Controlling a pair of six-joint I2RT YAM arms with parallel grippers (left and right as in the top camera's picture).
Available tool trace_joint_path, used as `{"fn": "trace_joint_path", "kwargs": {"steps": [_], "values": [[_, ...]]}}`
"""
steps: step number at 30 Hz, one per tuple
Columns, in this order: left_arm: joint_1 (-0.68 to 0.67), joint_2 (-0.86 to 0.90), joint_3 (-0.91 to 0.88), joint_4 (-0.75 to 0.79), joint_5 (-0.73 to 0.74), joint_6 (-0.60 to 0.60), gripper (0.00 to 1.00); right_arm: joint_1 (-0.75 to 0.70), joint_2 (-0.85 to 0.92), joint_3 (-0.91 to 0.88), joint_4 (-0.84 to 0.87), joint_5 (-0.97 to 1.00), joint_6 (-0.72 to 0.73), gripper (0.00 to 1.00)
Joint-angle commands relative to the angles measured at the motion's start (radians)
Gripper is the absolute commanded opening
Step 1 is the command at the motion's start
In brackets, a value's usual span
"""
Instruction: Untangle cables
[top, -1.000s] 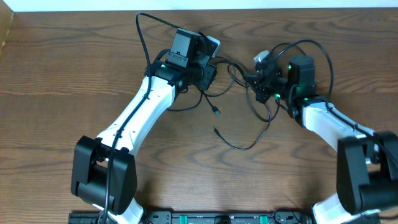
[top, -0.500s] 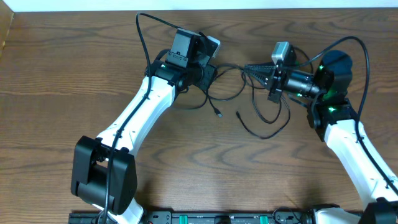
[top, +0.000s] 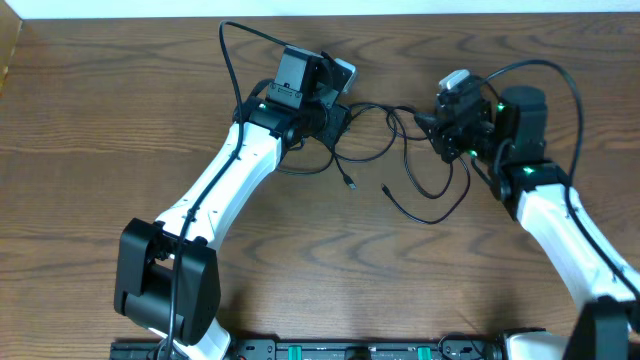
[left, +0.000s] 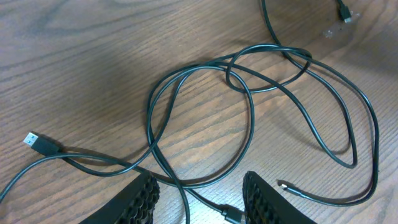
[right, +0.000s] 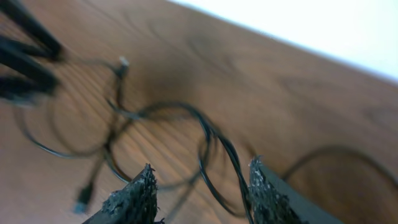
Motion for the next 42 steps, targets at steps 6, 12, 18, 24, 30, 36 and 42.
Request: {"fn": "trace_joint_path", "kwargs": {"steps": [6,12,18,24,30,36,42], "values": [[0.002,0.015,0.009,-0.001,0.014,-0.005,0.45,-0.003,0.235,0.004,0.126,0.101,-0.074,0.52],[0.002,0.015,0.009,-0.001,0.007,-0.005,0.45,-0.002,0.3,0.004,0.201,0.1,-0.097,0.48],[0.002,0.015,0.009,0.002,0.008,-0.005,0.44,-0.002,0.364,0.004,0.219,0.099,-0.108,0.44],[0.002,0.015,0.009,0.014,0.008,-0.005,0.45,0.0,0.392,0.004,0.253,0.069,-0.108,0.3],[0.002,0.015,0.009,0.014,0.008,-0.005,0.45,0.008,0.392,0.004,0.293,0.063,-0.108,0.02],[0.002,0.015,0.009,0.014,0.008,-0.005,0.62,0.01,0.382,0.005,0.296,-0.055,-0.079,0.01],[0.002,0.015,0.009,0.014,0.008,-0.005,0.68,0.008,0.318,0.005,0.307,-0.219,-0.031,0.01]]}}
